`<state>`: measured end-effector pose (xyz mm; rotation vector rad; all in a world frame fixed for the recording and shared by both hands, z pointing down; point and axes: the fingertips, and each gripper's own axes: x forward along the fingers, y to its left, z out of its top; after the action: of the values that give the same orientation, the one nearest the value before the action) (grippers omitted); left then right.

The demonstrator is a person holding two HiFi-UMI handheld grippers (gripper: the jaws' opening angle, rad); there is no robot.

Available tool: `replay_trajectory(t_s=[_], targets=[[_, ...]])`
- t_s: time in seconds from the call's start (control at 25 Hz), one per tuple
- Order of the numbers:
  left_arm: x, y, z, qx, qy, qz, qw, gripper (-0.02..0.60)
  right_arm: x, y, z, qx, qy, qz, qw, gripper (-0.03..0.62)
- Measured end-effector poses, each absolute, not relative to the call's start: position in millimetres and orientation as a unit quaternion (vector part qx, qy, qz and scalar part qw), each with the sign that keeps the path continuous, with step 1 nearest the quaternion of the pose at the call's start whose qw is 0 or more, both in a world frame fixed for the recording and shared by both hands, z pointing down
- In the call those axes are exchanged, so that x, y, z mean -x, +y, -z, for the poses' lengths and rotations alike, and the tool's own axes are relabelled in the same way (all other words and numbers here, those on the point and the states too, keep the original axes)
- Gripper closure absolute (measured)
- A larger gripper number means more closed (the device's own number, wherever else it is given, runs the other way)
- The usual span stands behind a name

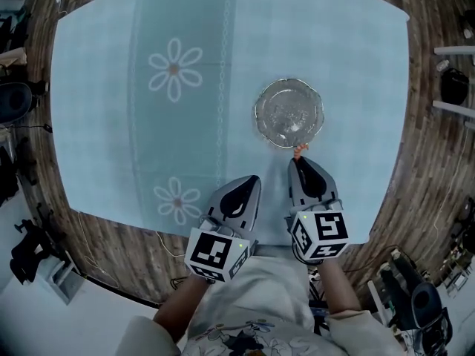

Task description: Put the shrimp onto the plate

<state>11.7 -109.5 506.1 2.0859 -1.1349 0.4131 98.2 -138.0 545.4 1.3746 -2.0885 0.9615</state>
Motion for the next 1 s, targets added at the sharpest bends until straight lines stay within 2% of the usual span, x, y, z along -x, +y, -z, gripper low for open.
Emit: replay_trajectory(t_s=[0.76,1.0], targets=[[3,-120,-547,-0.796,-0.44,-0.178,0.376,0.574,-101,-132,-606,-0.503,-0.702,-0.406,0.301,0.531],[1,-118,-554,-0.793,-0.437,-0.179,0.384,0.574,-105,-136,-611,-0.511,-0.694,-0.406,0.304,0.53]])
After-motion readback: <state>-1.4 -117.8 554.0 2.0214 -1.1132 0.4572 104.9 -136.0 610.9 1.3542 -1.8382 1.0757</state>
